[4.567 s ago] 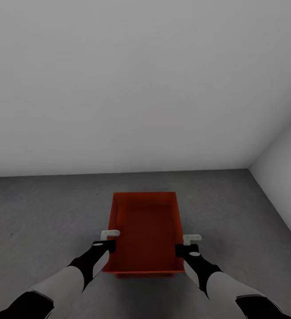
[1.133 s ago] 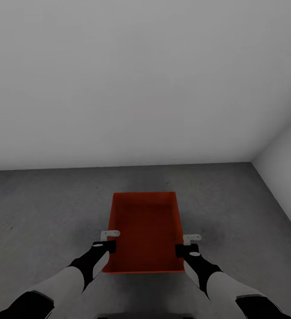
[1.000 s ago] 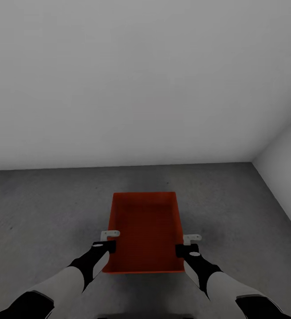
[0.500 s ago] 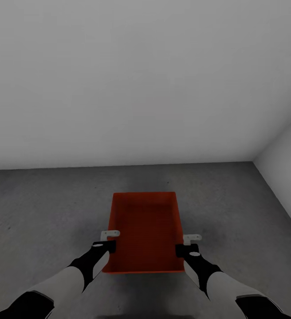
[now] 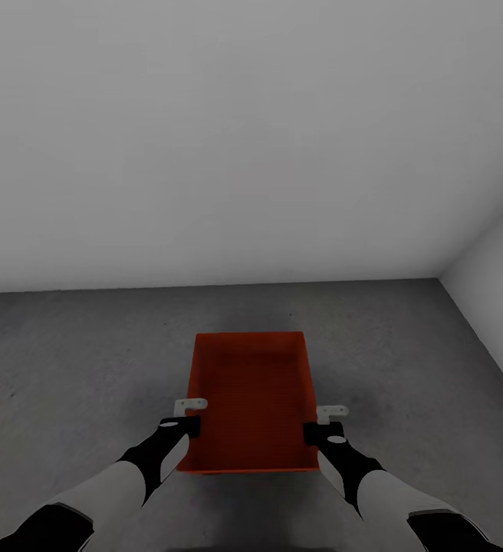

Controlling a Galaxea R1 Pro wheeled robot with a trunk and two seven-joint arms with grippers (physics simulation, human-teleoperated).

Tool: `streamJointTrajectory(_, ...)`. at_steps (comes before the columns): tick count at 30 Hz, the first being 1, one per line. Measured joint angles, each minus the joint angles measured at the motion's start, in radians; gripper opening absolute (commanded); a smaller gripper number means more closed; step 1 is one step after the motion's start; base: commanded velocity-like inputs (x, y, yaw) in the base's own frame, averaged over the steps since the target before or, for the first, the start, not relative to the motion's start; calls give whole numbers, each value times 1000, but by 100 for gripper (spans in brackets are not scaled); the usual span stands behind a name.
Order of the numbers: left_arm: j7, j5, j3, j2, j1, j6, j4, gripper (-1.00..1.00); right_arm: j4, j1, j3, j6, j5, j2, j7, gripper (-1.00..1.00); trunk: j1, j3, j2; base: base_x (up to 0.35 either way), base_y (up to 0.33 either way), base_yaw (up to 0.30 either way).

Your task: Move the two storage containers from the living room to the garage. In the garage, place one container on the floor and stack the other container on top of it (either order is fine).

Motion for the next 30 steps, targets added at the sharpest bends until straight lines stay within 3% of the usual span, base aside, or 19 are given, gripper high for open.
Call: streamJointTrajectory(30, 2, -1, 0, -1, 0, -1, 0, -100, 0, 0, 0, -1, 0, -1, 2, -100, 115, -94, -210, 0, 0, 0)
